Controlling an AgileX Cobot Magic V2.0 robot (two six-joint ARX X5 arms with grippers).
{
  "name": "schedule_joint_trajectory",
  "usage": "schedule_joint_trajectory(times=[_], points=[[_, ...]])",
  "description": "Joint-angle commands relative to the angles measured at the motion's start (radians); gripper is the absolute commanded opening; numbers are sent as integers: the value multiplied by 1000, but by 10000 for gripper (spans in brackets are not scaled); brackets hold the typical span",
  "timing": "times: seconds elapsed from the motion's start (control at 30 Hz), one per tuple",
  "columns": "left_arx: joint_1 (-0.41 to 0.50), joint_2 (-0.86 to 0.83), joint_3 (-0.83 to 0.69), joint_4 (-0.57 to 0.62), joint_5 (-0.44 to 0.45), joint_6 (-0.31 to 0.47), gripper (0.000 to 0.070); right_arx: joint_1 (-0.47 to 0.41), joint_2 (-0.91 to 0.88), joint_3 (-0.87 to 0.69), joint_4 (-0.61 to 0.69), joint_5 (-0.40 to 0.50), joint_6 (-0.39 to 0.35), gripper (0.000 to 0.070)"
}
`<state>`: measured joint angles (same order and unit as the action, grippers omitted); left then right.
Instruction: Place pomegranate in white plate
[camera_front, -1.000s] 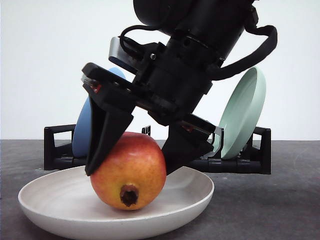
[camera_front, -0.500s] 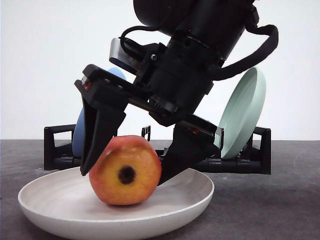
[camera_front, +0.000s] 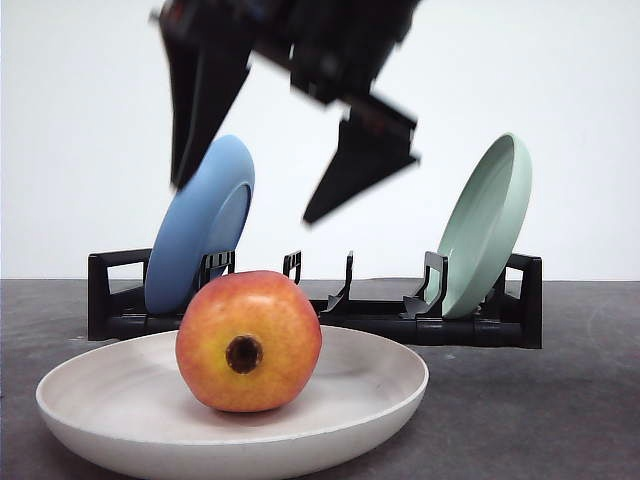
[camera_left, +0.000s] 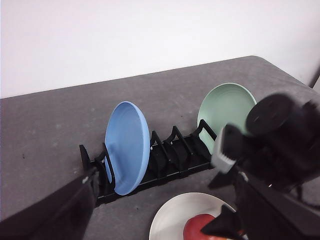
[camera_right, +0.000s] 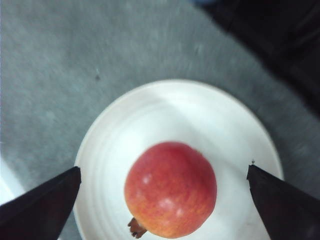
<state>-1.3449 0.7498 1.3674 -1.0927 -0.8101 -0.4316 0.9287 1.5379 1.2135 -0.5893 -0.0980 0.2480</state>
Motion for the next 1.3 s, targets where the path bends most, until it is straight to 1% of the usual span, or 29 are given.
schedule_joint_trajectory(times=[0.0, 0.13, 0.23, 0.37, 0.53, 0.63, 0.7, 0.73, 0.83, 0.87, 0.9, 0.93, 1.03, 1.07, 1.1, 1.27], points=[[-13, 11, 11, 7, -5, -5, 512, 11, -29, 37, -12, 14, -60, 700], [-13, 11, 11, 7, -5, -8, 512, 11, -130, 57, -22, 20, -91, 700], [-13, 11, 12, 7, -4, -8, 512, 11, -215, 57, -53, 21, -120, 700], [-13, 11, 11, 7, -4, -8, 512, 10, -306, 56, -137, 29, -157, 700], [-13, 11, 12, 7, -3, -21, 512, 11, -385, 56, -272, 28, -171, 692], [-13, 11, 12, 6, 0, -30, 512, 12, -413, 56, -326, 25, -174, 680], [-13, 11, 12, 6, 0, -31, 512, 12, -426, 56, -346, 20, -176, 660], [-13, 11, 12, 7, 0, -31, 512, 12, -432, 56, -352, 20, -176, 639], [-13, 11, 12, 7, 0, -31, 507, 12, -446, 56, -357, 19, -176, 542], [-13, 11, 12, 7, 0, -31, 497, 12, -449, 56, -356, 18, -175, 496], [-13, 11, 11, 6, 0, -31, 462, 12, -449, 56, -357, 17, -175, 437], [-13, 11, 11, 6, 3, -31, 386, 12, -449, 56, -359, 16, -174, 360], [-13, 11, 12, 7, 6, -32, 61, 12, -449, 56, -368, 17, -174, 111], [-13, 11, 12, 7, 6, -34, 3, 12, -449, 56, -369, 17, -175, 35], [-13, 11, 12, 7, 6, -34, 11, 12, -449, 56, -369, 17, -175, 0], [-13, 11, 11, 8, 6, -34, 11, 12, -449, 56, -369, 18, -174, 0]])
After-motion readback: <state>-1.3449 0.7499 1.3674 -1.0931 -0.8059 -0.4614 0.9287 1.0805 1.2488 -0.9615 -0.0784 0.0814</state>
